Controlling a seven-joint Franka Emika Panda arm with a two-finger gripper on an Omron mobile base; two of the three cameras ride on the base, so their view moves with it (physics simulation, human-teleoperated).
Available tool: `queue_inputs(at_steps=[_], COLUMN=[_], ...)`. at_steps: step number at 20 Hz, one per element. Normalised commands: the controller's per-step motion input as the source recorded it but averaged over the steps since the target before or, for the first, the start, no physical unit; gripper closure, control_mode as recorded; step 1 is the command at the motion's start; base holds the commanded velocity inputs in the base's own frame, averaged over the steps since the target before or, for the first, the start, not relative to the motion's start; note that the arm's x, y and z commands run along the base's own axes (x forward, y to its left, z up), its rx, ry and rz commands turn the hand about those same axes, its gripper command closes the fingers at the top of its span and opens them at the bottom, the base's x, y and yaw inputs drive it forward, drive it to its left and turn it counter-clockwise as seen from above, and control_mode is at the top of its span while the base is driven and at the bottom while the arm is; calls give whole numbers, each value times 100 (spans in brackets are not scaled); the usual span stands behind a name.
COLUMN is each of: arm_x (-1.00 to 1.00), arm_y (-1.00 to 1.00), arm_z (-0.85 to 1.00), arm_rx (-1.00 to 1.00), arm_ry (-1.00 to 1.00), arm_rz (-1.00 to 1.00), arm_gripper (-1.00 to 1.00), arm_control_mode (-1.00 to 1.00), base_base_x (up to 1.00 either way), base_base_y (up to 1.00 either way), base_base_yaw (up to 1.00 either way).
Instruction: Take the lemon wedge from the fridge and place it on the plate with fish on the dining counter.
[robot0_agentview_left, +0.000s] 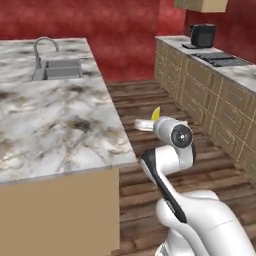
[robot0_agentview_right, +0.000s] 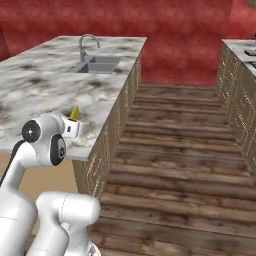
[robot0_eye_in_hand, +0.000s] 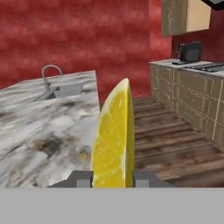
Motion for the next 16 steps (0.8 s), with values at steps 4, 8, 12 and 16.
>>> queue_inputs(at_steps=[4, 8, 12, 16], arm_x=[0, 0, 0, 0], arm_y=[0, 0, 0, 0], arm_z=[0, 0, 0, 0], arm_rx=[0, 0, 0, 0], arm_ry=[0, 0, 0, 0], arm_rz=[0, 0, 0, 0], arm_gripper=[100, 100, 100, 100], arm_control_mode=[100, 100, 100, 100], base_base_x=[-57, -27, 27, 100], base_base_y=[-3, 70, 100, 100], base_base_yaw=[75, 55, 6, -3])
